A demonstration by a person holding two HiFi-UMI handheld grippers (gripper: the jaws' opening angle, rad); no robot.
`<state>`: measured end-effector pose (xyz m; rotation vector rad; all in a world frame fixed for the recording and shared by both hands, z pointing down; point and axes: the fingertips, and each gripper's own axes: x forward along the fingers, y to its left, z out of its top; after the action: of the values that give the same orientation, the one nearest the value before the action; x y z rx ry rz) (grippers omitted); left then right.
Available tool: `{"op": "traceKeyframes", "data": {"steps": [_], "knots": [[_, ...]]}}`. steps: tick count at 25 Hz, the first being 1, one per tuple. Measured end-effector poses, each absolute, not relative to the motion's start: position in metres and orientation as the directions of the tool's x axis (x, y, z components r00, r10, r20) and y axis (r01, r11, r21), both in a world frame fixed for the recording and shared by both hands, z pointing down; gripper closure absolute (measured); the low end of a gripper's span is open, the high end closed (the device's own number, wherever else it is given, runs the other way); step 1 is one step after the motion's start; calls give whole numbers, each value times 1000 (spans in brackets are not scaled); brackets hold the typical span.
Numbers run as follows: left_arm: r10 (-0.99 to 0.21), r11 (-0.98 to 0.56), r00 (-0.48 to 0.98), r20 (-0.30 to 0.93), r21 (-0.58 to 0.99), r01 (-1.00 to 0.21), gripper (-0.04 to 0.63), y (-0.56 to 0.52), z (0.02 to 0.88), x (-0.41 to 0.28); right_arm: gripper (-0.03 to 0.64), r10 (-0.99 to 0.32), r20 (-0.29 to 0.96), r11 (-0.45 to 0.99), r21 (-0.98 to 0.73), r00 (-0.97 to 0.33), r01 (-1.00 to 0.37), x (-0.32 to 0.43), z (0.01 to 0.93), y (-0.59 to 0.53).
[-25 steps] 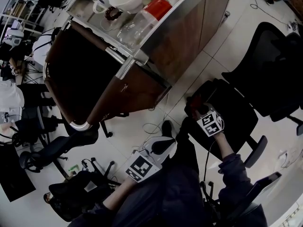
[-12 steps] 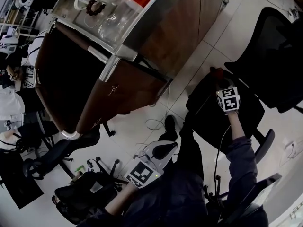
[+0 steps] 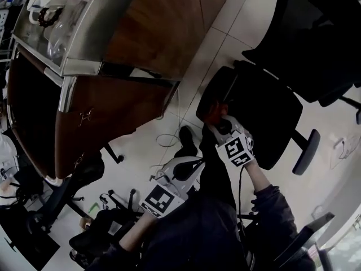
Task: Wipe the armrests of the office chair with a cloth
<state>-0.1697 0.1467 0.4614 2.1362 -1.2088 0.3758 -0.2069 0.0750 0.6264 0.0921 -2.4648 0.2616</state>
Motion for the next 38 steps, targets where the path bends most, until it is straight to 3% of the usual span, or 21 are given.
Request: {"op": "traceKeyframes", "data": {"steps": [4, 13, 28, 38], "knots": [[-641, -392, 560, 525, 402, -827, 578, 137, 467, -161, 569, 27, 606, 956, -247, -795, -157, -184, 629, 107], [-612, -382, 561, 557, 413, -827, 578, 138, 477, -167, 569, -156, 656, 764, -394, -739, -511, -143, 696, 6], [-566, -385, 562, 603, 410, -827, 578, 125, 498, -185, 569, -77, 753, 698, -428, -653, -575, -191, 833, -40], [-587, -399, 579, 566, 420, -815, 578, 123, 489, -190, 569, -111, 693, 669, -478, -713, -569, -191, 781, -34]]}}
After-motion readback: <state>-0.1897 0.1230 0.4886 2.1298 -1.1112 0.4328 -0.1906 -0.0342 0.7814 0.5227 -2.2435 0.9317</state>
